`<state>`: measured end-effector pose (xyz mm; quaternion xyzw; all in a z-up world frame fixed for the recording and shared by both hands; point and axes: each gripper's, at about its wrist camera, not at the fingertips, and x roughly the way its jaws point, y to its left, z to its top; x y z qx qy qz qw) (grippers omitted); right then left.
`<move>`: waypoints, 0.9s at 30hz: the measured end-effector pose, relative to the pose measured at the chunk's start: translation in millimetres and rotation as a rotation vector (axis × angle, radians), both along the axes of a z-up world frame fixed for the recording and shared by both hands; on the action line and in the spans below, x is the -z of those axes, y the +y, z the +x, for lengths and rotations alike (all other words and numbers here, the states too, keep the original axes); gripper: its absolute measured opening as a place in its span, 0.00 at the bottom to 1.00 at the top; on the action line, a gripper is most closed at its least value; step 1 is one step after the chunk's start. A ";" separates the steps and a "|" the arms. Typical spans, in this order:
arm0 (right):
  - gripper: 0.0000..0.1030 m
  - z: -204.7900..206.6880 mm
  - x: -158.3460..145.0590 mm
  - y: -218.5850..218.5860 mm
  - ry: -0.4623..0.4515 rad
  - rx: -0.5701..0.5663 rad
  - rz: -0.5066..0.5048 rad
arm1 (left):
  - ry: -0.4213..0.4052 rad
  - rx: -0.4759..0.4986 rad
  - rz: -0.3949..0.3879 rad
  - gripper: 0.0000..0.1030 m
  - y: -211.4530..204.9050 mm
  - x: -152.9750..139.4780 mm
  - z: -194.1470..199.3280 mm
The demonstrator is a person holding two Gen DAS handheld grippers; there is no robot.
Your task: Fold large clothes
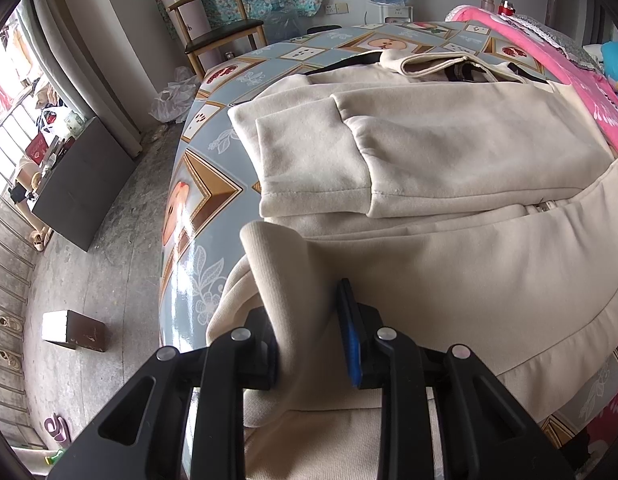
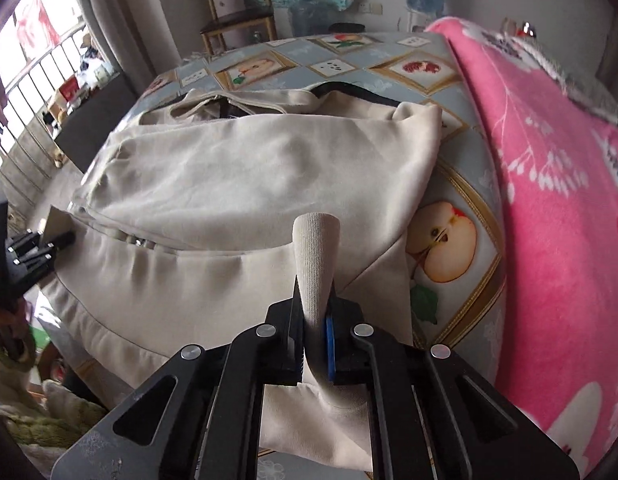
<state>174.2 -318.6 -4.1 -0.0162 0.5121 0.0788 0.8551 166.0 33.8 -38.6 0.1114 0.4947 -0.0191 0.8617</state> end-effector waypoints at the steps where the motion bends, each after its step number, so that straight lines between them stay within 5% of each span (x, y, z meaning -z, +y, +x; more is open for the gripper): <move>1: 0.08 -0.6 4.0 5.4 -0.002 -0.002 -0.038 | 0.000 0.001 0.001 0.24 0.0 -0.1 0.0; 5: 0.08 1.5 18.4 17.1 -0.028 0.036 -0.209 | 0.001 -0.001 -0.003 0.24 0.3 0.2 0.2; 27: 0.07 -2.7 34.7 35.9 -0.100 0.122 -0.347 | 0.001 0.006 0.002 0.24 0.2 0.6 1.3</move>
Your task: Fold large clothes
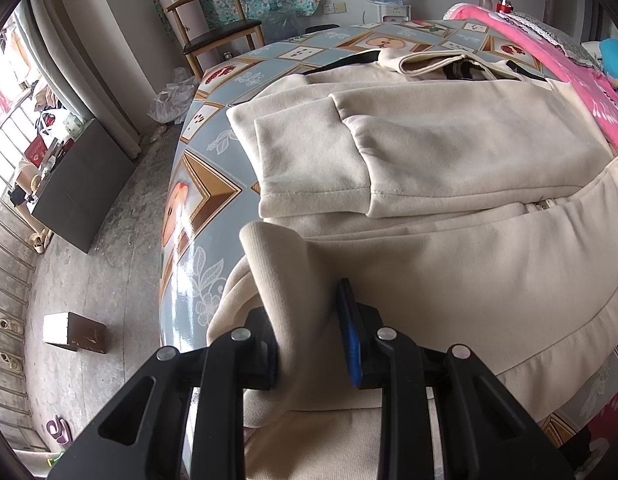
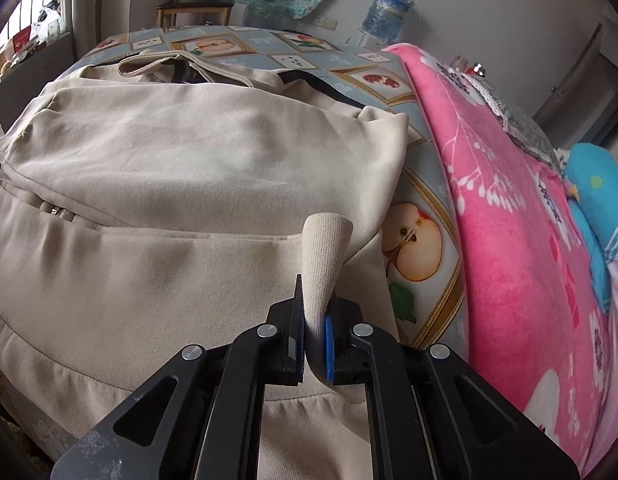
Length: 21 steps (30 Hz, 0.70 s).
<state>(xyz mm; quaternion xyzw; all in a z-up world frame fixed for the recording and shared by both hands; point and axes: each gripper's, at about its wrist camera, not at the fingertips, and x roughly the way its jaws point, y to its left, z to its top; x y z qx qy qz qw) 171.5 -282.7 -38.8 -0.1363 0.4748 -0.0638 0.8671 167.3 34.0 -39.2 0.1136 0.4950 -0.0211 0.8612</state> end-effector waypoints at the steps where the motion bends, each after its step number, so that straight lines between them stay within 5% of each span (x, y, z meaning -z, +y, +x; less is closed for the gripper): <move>1: 0.08 -0.4 0.7 1.0 -0.005 0.003 -0.006 | 0.000 0.000 0.000 0.24 -0.3 -0.1 0.3; 21: 0.07 -9.7 -0.1 5.7 -0.056 0.031 -0.021 | -0.012 0.010 -0.019 0.25 6.1 -0.9 -0.3</move>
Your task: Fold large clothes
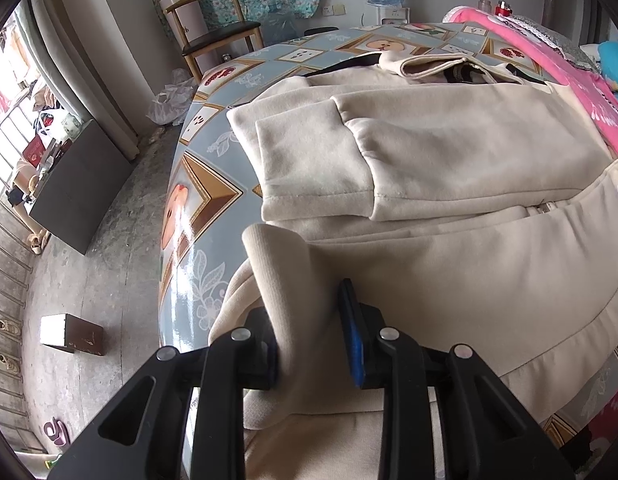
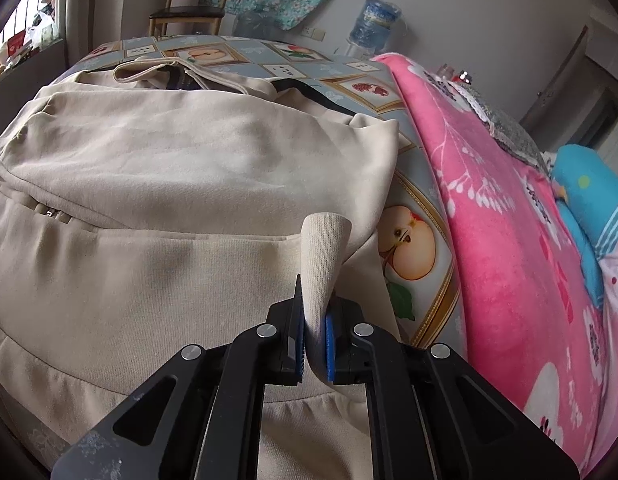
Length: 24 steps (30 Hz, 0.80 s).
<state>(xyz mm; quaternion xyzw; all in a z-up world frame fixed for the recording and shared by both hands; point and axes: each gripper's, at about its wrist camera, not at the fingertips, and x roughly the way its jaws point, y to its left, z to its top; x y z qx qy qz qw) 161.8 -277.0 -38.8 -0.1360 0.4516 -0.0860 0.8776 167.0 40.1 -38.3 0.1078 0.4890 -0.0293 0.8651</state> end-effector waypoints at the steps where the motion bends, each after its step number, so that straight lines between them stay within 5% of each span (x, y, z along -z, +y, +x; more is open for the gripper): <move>1: 0.07 -0.8 -1.3 -0.1 -0.003 0.005 0.004 | -0.006 0.005 -0.002 0.24 0.8 -0.2 -1.1; 11: 0.06 -17.2 -15.4 -0.7 -0.068 0.042 0.026 | -0.088 0.047 0.023 0.09 -1.9 -15.9 -13.9; 24: 0.06 -62.8 -53.4 -3.4 -0.196 0.052 0.089 | -0.250 0.096 0.038 0.06 -7.8 -62.9 -68.2</move>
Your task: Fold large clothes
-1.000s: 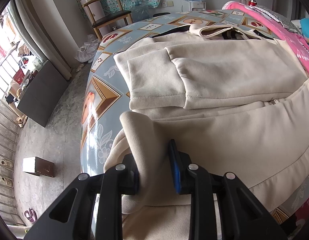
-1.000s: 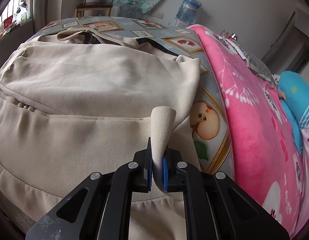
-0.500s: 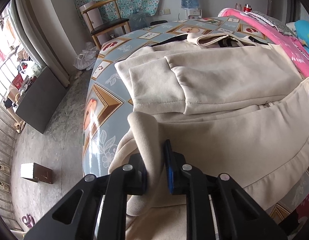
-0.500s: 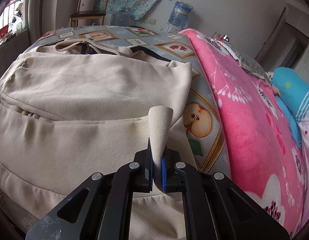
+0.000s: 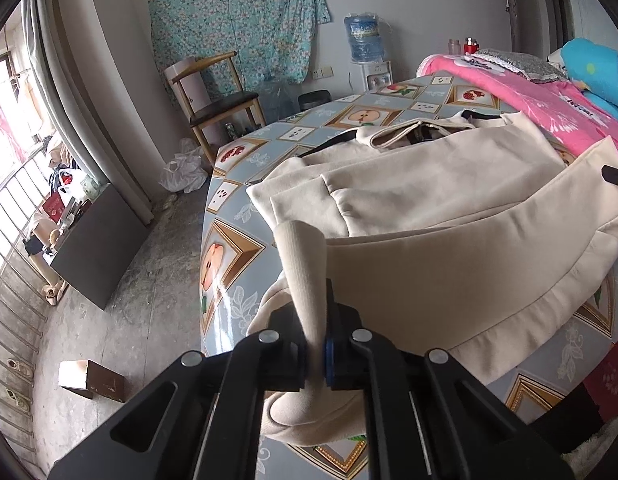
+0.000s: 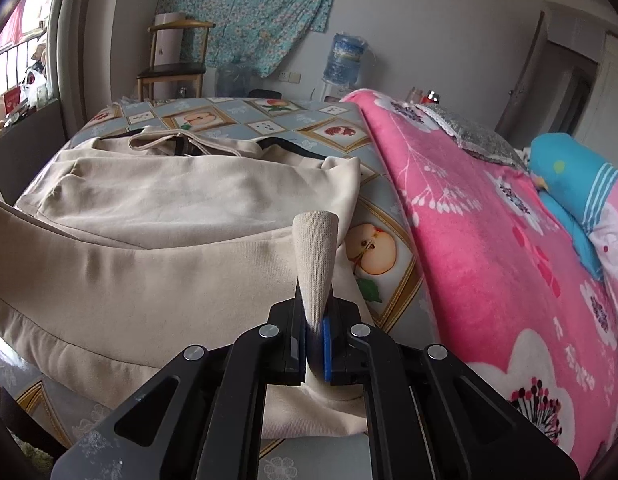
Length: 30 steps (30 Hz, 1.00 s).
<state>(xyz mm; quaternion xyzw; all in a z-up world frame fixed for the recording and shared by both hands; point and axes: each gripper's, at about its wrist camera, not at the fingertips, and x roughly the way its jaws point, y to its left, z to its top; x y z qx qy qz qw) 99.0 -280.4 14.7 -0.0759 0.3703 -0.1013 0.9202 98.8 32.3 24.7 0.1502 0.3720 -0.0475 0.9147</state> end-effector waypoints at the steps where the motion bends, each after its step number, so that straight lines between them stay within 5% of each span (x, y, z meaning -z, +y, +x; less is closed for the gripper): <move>1: 0.05 -6.1 -4.4 -0.6 -0.015 0.006 0.006 | -0.017 0.003 -0.007 0.06 1.1 -3.6 -6.7; 9: 0.05 -35.8 -41.1 -11.1 -0.125 0.047 0.040 | -0.122 -0.001 -0.078 0.06 10.6 -39.4 -31.4; 15: 0.05 -1.1 -67.4 -16.9 -0.204 0.016 0.028 | -0.216 0.026 -0.071 0.06 -1.5 -71.1 2.5; 20: 0.05 67.3 -82.0 -23.6 -0.240 -0.032 0.031 | -0.260 0.035 -0.065 0.06 -14.9 -83.4 63.4; 25: 0.05 167.7 -81.9 -35.9 -0.214 -0.062 0.068 | -0.221 0.037 -0.075 0.06 -11.4 -85.8 162.4; 30: 0.05 260.1 -42.2 -42.8 -0.092 -0.062 0.095 | -0.022 0.015 -0.081 0.06 -13.1 -43.8 276.0</move>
